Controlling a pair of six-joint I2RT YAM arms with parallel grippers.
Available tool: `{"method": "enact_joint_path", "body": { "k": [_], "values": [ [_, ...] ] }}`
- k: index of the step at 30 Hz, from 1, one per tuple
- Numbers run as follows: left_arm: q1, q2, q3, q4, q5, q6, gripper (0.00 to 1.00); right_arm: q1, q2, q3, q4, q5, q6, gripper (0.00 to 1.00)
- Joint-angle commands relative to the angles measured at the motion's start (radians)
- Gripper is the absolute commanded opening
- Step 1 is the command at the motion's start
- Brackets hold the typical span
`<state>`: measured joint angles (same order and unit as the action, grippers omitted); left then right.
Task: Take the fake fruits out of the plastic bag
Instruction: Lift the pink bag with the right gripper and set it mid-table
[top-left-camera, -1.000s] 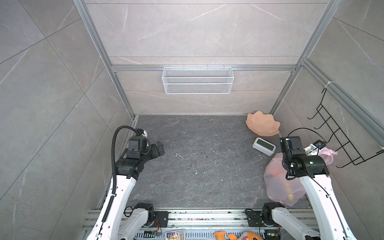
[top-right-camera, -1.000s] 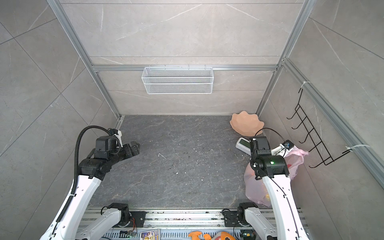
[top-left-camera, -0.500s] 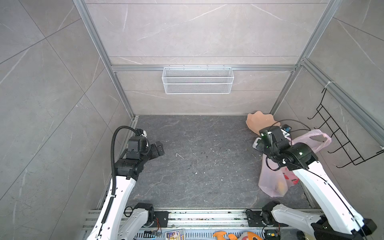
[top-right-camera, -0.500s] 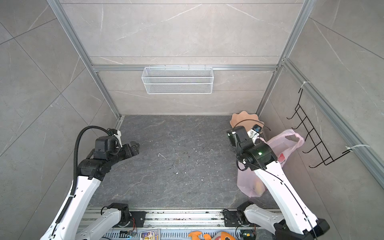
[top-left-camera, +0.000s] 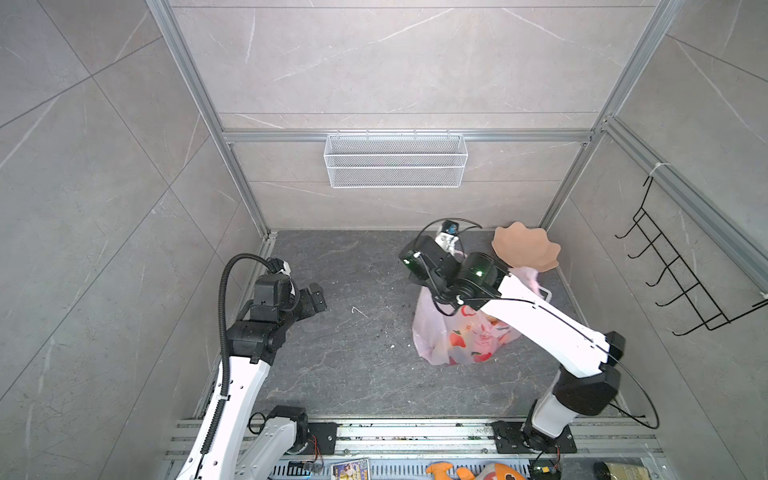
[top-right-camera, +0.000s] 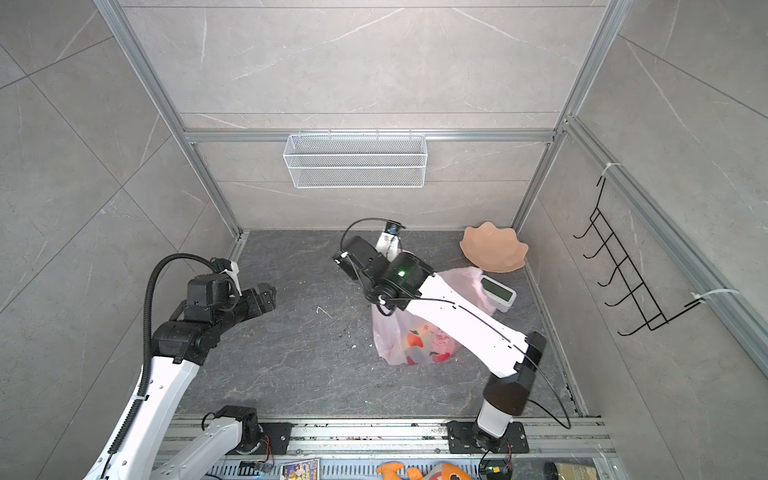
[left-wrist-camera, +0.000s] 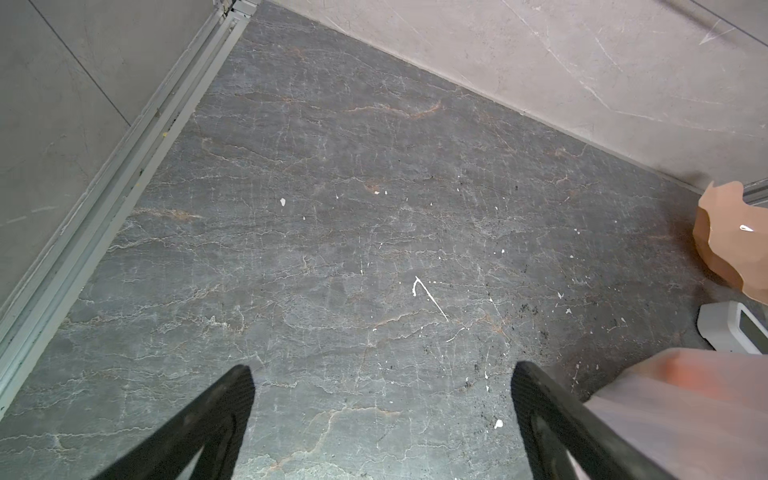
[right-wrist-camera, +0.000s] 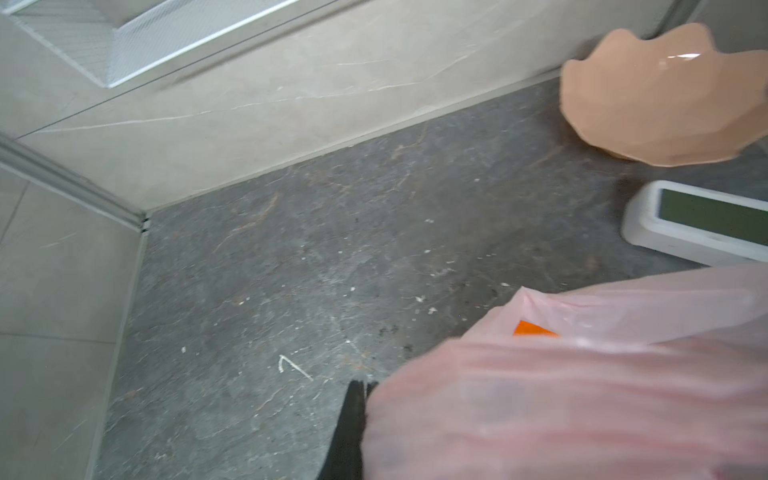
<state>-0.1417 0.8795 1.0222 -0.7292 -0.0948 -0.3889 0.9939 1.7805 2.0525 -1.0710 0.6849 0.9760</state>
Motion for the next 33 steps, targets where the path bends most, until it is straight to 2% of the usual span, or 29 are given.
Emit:
{"method": "enact_joint_path", "body": {
  "k": [1,5,6,10,14,18,24,27,29,31,33],
  "values": [
    [0.001,-0.025,0.02,-0.016,-0.051,0.013,1.0,0.03,0.115,0.161,0.019,-0.008,-0.064,0.0],
    [0.001,-0.033,0.021,-0.021,-0.069,0.01,1.0,0.044,0.256,0.365,-0.061,-0.026,-0.088,0.0],
    [0.001,-0.034,0.022,-0.021,-0.071,0.009,1.0,0.047,0.286,0.418,-0.089,-0.027,-0.094,0.03],
    [0.001,-0.031,0.021,-0.019,-0.065,0.01,1.0,0.051,0.358,0.587,-0.189,-0.024,-0.126,0.35],
    [0.001,-0.025,0.018,-0.015,-0.059,0.01,1.0,0.052,0.337,0.596,-0.218,-0.043,-0.188,0.56],
    [0.006,-0.019,0.016,-0.008,-0.047,0.01,1.0,0.064,0.234,0.454,-0.164,-0.097,-0.313,0.66],
    [0.033,0.01,0.012,0.042,0.066,0.022,1.0,0.114,-0.019,0.154,-0.015,-0.123,-0.534,0.71],
    [0.033,0.049,0.037,0.04,0.098,0.021,1.0,0.114,-0.131,0.024,0.007,-0.08,-0.609,0.75],
    [0.033,0.069,0.059,0.027,0.121,0.013,1.0,0.111,-0.202,-0.061,0.017,-0.015,-0.666,0.82],
    [0.031,0.08,0.074,0.018,0.139,0.001,1.0,0.084,-0.262,-0.159,0.045,-0.029,-0.725,0.87],
    [0.03,0.084,0.082,0.013,0.159,-0.016,1.0,-0.008,-0.289,-0.213,0.041,-0.127,-0.738,0.86]
  ]
}}
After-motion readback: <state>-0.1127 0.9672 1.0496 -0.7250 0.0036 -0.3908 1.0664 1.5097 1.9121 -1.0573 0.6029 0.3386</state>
